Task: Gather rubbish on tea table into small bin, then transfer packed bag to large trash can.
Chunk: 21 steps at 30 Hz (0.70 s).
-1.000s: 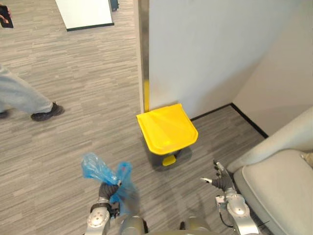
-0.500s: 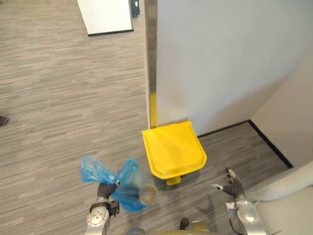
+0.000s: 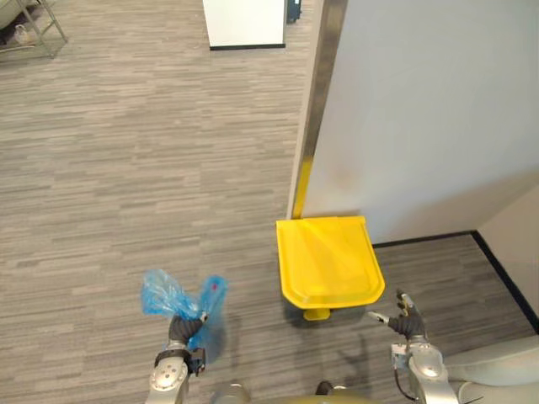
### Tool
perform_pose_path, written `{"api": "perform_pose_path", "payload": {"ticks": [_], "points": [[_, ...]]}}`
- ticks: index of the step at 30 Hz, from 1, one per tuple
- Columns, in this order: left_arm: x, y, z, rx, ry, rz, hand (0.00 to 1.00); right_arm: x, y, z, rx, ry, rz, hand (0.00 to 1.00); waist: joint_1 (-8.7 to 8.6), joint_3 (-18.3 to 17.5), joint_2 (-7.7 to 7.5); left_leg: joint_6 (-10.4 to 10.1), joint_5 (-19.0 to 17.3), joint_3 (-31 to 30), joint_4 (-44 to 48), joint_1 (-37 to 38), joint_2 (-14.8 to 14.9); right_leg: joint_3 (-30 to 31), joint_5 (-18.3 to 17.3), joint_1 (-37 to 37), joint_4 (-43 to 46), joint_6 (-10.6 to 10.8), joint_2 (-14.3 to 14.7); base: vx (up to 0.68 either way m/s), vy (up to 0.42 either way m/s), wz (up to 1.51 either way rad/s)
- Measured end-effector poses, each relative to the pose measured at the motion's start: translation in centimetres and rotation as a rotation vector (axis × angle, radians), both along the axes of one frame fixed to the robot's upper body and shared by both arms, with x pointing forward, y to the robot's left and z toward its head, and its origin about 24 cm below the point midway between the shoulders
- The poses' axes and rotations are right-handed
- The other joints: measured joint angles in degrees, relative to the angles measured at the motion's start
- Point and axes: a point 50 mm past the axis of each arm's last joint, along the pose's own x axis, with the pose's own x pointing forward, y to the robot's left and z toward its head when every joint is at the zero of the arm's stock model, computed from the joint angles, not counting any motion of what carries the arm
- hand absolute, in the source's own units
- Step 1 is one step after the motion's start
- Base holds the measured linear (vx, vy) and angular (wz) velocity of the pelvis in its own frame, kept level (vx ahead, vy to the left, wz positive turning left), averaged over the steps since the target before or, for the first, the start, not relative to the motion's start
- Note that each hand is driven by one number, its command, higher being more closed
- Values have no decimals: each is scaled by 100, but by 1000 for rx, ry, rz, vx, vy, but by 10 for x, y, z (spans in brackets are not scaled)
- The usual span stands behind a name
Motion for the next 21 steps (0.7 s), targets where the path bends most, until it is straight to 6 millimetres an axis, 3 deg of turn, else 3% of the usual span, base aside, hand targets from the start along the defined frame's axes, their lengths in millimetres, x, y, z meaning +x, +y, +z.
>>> {"api": "perform_pose_path", "payload": {"ticks": [3,5,6,7,9,11,12,13,15,16,17,18,19,20,21], "points": [[0,4,1,7,-5,16,100,15,0,7,-14,-33,16,0,-7,67,65,206,-232,132,18,-11,1,284,-36,-314,288,24,23,-107,41,-46],[3,3,3,5,-15,12,100,23,-4,13,-40,-55,24,0,-25,144,181,314,-762,148,44,8,0,456,-400,-717,1017,101,1,-154,120,-44],[7,6,5,17,-21,10,100,28,-1,15,-41,-56,35,0,-4,296,48,381,-1045,232,152,112,-93,627,-676,-1038,1783,102,-166,-150,114,-45],[4,9,4,25,-13,14,100,29,2,15,-41,-52,50,0,-1,384,-25,508,-1166,259,209,240,-200,645,-735,-1290,2454,69,-357,-147,106,-35],[1,10,3,28,0,15,100,28,1,14,-46,-44,48,0,-29,473,36,640,-1350,266,335,433,-194,602,-930,-1662,2804,-41,-343,-30,72,-21],[7,12,6,38,-13,1,100,31,1,17,-49,-59,52,0,-29,478,24,642,-1452,252,417,483,-134,497,-685,-1922,2038,64,-168,63,45,-2],[13,12,8,43,-24,-10,100,36,1,20,-53,-73,54,0,-34,517,-19,628,-1519,242,473,529,-133,412,-217,-2050,1159,199,-100,124,7,16],[17,12,8,45,-29,-11,100,39,1,22,-54,-82,57,0,-53,552,-89,613,-1523,238,518,561,-187,337,9,-2148,719,329,-131,191,-44,30],[28,13,12,51,-50,-19,100,46,0,27,-61,-103,61,0,-140,688,-249,481,-1643,109,748,619,-313,233,52,-2378,473,393,-256,248,-125,55],[30,13,13,51,-56,-20,100,47,-1,27,-67,-103,55,0,-199,767,-287,375,-1849,-89,869,817,-324,226,85,-2223,440,317,-282,300,-148,43],[33,6,12,32,-60,-22,100,50,-8,32,-90,-112,51,0,-168,848,-84,317,-1982,-303,852,985,-133,202,249,-2094,540,317,-106,324,-136,29],[36,5,13,31,-68,-29,100,51,-10,34,-99,-118,50,0,-165,882,43,302,-2004,-473,823,981,-41,241,169,-2114,675,431,-11,271,-94,50],[51,6,23,50,-109,-50,100,48,-17,36,-108,-127,28,0,-249,990,90,280,-2094,-913,644,998,21,740,-25,-2388,1331,459,168,297,-180,108],[60,8,30,61,-137,-56,100,39,-25,34,-109,-113,-8,0,-316,1067,42,253,-2121,-1205,563,1085,58,1103,-422,-2598,2051,157,321,352,-259,128],[60,8,30,62,-138,-49,100,32,-32,33,-111,-107,-45,0,-323,1093,91,219,-2131,-1300,397,1277,189,1090,-721,-2616,2434,61,405,385,-289,84]]}}
